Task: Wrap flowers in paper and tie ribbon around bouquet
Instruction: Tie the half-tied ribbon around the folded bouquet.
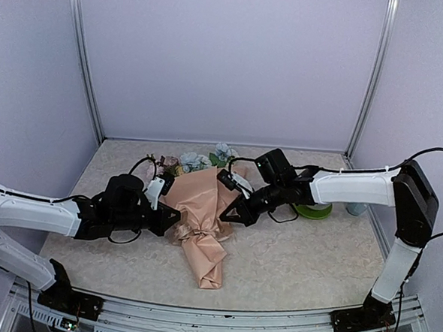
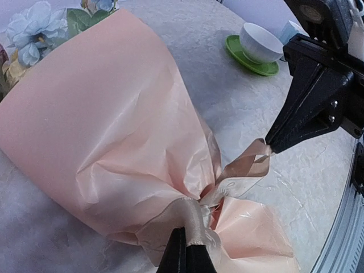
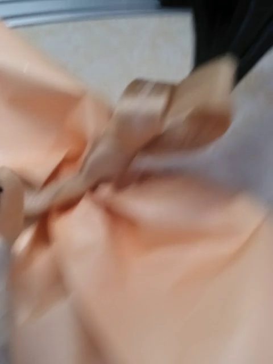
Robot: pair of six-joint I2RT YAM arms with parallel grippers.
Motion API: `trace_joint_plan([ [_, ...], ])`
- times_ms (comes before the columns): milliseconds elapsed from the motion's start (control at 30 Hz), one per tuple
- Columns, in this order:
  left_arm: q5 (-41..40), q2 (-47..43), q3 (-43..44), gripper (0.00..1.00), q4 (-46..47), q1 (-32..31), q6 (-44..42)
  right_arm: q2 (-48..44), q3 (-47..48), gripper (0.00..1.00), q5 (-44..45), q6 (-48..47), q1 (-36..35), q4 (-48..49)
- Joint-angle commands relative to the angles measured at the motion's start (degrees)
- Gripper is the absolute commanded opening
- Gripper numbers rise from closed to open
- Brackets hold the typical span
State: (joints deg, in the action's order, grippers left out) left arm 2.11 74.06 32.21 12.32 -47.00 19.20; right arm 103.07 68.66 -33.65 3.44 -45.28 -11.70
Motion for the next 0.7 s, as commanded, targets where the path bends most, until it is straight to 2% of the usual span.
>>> trace_joint_plan([
  [0,-2.1,-1.6,1.6,0.0,-0.5,-1.2,-4.0,-2.6,1.7,0.0,-2.9,-3.6,-1.6,-1.4],
  [133,-5.3,-2.7,1.6,0.0,0.3,-1.0,-4.4,-3.6,2.0,0.0,-6.1,-3.4,-1.8,0.5],
  [300,-3.0,5.0,5.5,0.0,2.7,4.1,-7.5,-4.9,-0.1,0.0,-9.8,-8.7,-7.0,-1.3],
  [400,-0.2,10.4,8.7,0.0,5.6,6.9,-9.5,-8.4,-5.3,0.0,-12.2,-11.0,-10.8,-0.5],
  [533,2.3,17.3,13.9,0.0,7.1,8.7,-11.6,-11.0,-13.2,0.0,-14.0,-7.4,-12.1,2.4],
  [667,3.2,23.0,17.4,0.0,7.7,9.2,-12.4,-9.9,-17.6,0.0,-12.0,-5.0,-13.7,3.5],
])
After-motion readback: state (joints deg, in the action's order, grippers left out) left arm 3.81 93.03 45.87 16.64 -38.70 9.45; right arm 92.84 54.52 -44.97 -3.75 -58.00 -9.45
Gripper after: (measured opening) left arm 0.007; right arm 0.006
